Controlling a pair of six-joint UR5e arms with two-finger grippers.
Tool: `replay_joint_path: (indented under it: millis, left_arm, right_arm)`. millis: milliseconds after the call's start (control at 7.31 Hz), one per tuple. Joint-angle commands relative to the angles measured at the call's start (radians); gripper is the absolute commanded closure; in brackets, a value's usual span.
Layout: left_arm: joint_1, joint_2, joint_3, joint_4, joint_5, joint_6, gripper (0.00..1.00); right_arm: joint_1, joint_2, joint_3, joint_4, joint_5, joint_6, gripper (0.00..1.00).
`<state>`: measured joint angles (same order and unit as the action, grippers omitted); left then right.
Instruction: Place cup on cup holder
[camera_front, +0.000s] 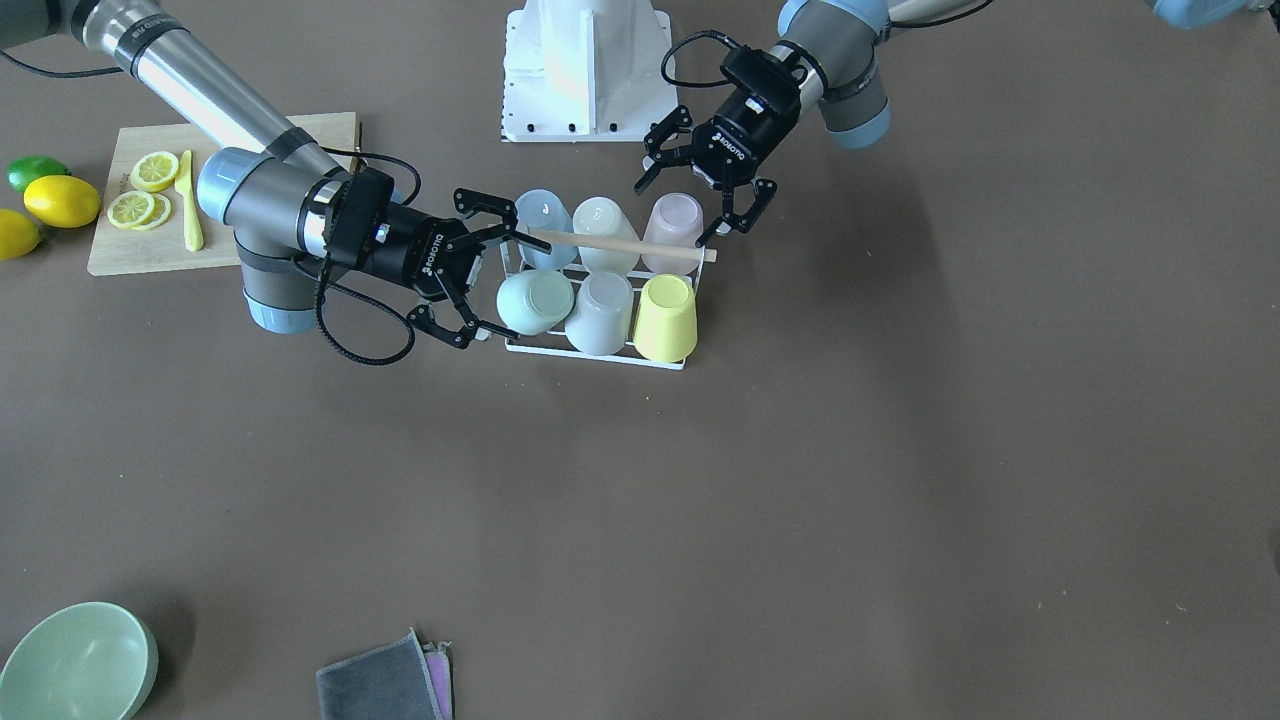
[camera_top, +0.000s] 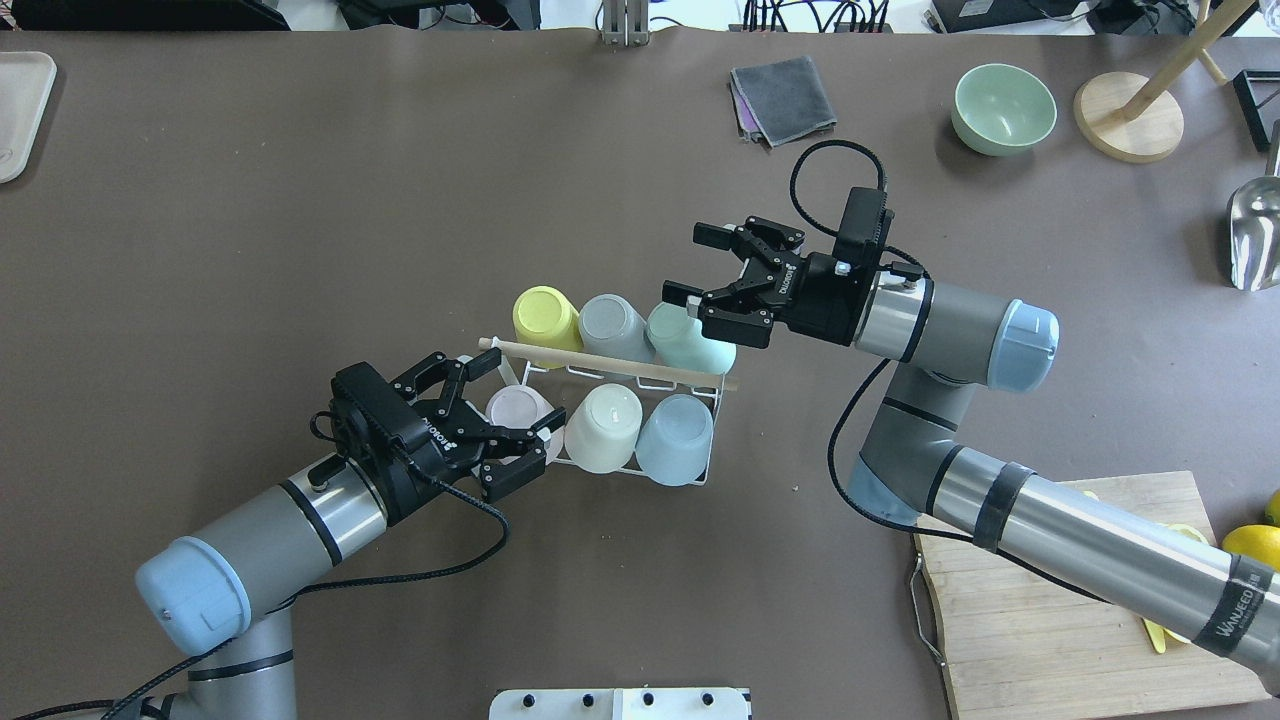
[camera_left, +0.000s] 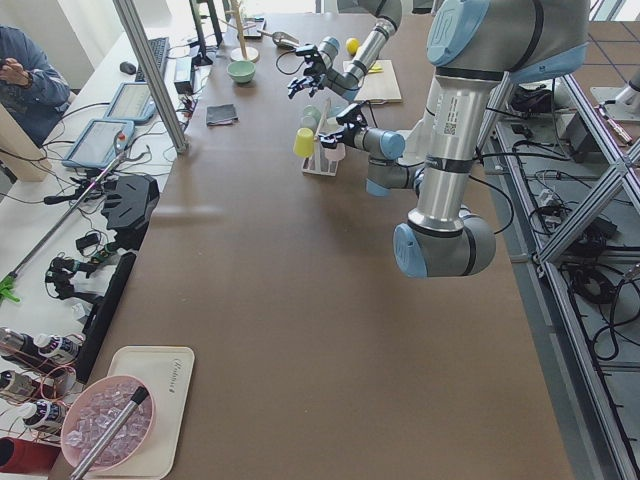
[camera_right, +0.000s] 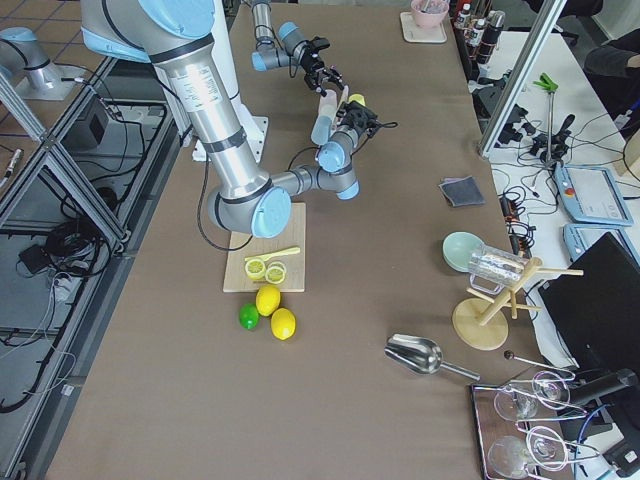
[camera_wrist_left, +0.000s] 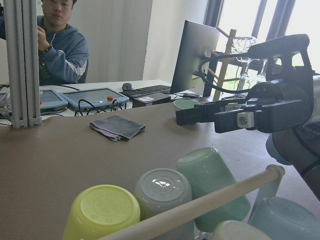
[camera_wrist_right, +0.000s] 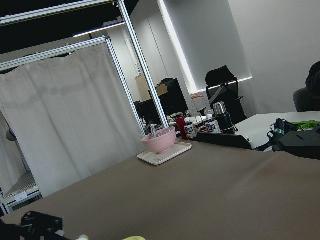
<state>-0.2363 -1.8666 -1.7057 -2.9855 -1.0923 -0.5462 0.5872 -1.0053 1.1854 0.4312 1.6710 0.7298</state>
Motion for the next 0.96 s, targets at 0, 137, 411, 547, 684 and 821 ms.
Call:
replay_joint_path:
  millis: [0, 137, 411, 547, 684, 821]
  left_arm:
    - [-0.001, 0.041, -0.026, 0.003, 0.000, 0.002, 0.01]
    - [0.000, 0.072, -0.058, 0.003, -0.001, 0.002, 0.01]
    - [0.099, 0.089, -0.115, -0.006, 0.002, -0.001, 0.01]
    - [0.112, 0.095, -0.133, -0.004, 0.002, -0.006, 0.01]
    - [0.115, 0.131, -0.162, 0.002, -0.003, -0.006, 0.01]
    - [0.115, 0.185, -0.202, 0.019, -0.008, -0.005, 0.01]
  right_arm:
    - [0.079, 0.004, 0.061, -0.114, 0.005, 0.016, 0.00]
    - [0.136, 0.008, 0.153, -0.305, 0.041, 0.016, 0.00]
    - [0.193, 0.007, 0.348, -0.695, 0.076, 0.007, 0.00]
    - [0.198, -0.005, 0.467, -0.906, 0.075, 0.002, 0.00]
    - [0.203, -0.015, 0.582, -1.131, 0.076, -0.010, 0.00]
    - [0.204, -0.018, 0.647, -1.290, 0.072, -0.012, 0.00]
